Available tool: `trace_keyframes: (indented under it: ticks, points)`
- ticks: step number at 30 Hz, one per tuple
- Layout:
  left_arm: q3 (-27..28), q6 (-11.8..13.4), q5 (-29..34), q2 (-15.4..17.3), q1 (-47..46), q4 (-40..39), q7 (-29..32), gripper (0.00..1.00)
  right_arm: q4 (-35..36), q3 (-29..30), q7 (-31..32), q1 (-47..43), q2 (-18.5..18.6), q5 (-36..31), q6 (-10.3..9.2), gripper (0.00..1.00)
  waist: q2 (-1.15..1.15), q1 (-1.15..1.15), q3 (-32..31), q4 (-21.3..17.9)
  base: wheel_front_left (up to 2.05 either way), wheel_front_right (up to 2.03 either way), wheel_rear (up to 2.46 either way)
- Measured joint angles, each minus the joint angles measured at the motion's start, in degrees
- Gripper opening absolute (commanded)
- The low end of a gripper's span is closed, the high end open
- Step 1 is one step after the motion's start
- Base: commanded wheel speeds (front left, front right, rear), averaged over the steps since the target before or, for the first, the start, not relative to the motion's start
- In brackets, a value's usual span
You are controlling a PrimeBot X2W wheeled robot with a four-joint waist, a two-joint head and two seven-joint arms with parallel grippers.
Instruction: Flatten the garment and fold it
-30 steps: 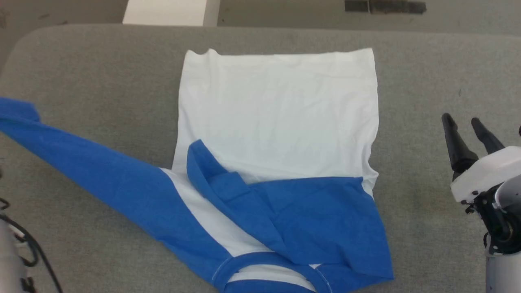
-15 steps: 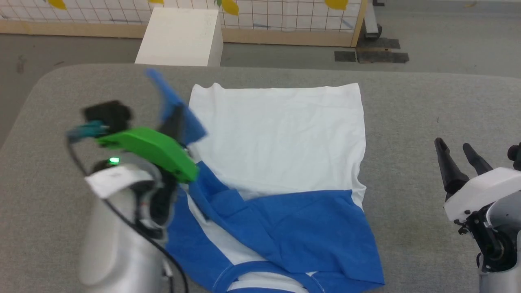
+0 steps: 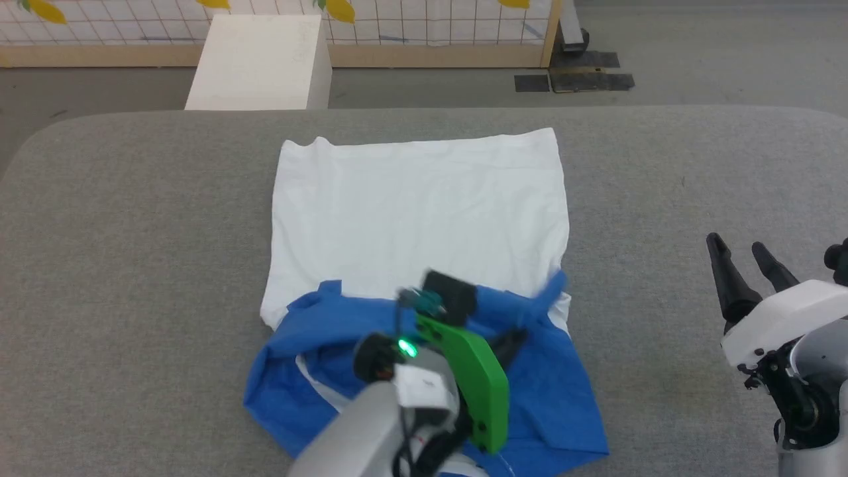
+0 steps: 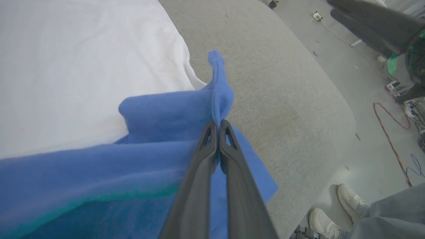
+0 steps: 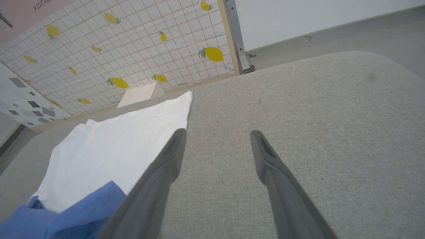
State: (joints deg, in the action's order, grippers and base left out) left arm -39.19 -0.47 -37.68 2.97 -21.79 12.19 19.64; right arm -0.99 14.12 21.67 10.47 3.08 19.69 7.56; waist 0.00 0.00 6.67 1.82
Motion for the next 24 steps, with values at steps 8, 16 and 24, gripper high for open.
trace_keyframes:
  ticks: [8, 16, 24]
  points:
    - [-8.9, -1.0, -0.1, 0.0, -0.1, 9.2, 5.1, 0.00, 0.0, 0.0, 0.0, 0.0, -0.1, 0.0, 0.00, 1.00, 0.00, 0.00, 1.0, -1.1, 0.00, 0.00, 0.00]
    - [-9.2, -1.1, -2.4, 0.0, -0.4, 11.0, 9.7, 1.00, -0.9, -0.1, -0.6, 0.0, -0.1, 0.6, 0.00, 1.00, 0.00, 0.00, 0.9, -0.7, 0.00, 0.00, 0.00]
    - [1.7, 0.0, -12.7, 1.8, -0.5, -0.8, 11.2, 1.00, -1.9, -0.1, -1.0, -0.5, -0.1, 1.0, 0.00, 1.00, 0.00, 0.00, -1.2, 0.1, 0.00, 0.00, 0.00]
